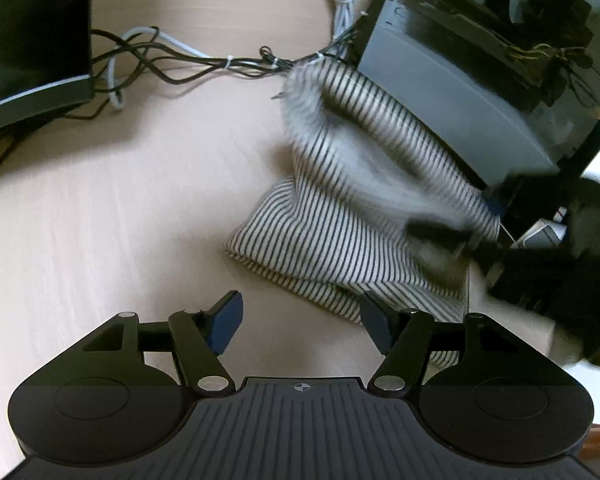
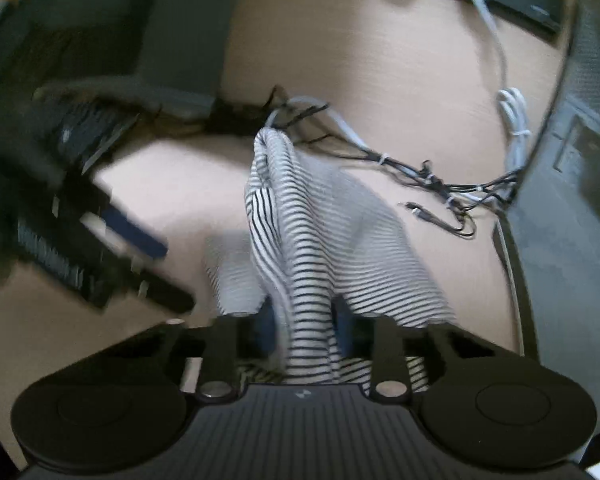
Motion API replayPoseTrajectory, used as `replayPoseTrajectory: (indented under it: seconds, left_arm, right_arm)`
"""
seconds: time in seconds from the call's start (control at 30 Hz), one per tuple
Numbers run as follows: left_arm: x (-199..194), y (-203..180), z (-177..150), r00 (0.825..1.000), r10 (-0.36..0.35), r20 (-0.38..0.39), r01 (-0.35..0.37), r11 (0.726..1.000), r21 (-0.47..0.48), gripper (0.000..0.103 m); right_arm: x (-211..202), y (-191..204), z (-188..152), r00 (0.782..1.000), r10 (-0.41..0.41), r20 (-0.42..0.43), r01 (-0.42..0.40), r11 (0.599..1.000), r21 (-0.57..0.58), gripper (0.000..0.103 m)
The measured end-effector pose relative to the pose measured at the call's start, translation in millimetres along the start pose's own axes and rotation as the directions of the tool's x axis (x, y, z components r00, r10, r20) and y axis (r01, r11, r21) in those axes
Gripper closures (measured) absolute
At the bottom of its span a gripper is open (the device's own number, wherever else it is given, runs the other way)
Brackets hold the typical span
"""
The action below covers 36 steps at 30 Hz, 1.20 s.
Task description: Fold clothes
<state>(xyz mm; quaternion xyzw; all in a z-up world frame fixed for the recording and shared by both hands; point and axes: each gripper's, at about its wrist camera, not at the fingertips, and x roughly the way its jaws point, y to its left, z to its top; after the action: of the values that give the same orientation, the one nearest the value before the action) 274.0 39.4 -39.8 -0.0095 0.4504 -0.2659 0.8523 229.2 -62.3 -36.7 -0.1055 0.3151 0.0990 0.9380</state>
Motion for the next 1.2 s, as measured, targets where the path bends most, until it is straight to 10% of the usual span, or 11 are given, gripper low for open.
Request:
replayPoseTrajectory:
  seconds: [0.17, 0.53, 0.77, 1.2]
  left_arm:
    - [4.6, 1.6, -2.9, 1.0, -0.015, -0.007, 0.015, 1.0, -0.014, 0.036]
    - [-33.6, 25.4, 11.3, 0.994, 0.051, 0.097, -0.04, 0.994, -0.105, 0.036]
    - [-59.8, 6.0, 37.1, 0.955, -0.135, 0.264, 0.157, 0.986, -0.061, 0.037]
    - [13.0, -3.8, 25.1, 0.989, -0.1, 0.105, 0.098, 0.995, 0.02, 0.036]
  right_arm:
    - [-38.9, -7.6, 26.0, 0.996, -0.01, 0.092, 0.012, 1.0, -0.021, 0.082]
    - [-1.1, 88.5, -34.3, 0.997, -0.016, -0.073, -0.009, 0.944, -0.331, 0.074]
    - [-8.3, 80.5, -39.0, 0.997, 0.005, -0.081, -0.033, 0.937, -0.349, 0.074]
    - [-44.4, -35.0, 12.6, 0.991, 0.117, 0.059, -0.124, 0.983, 0.138, 0.047]
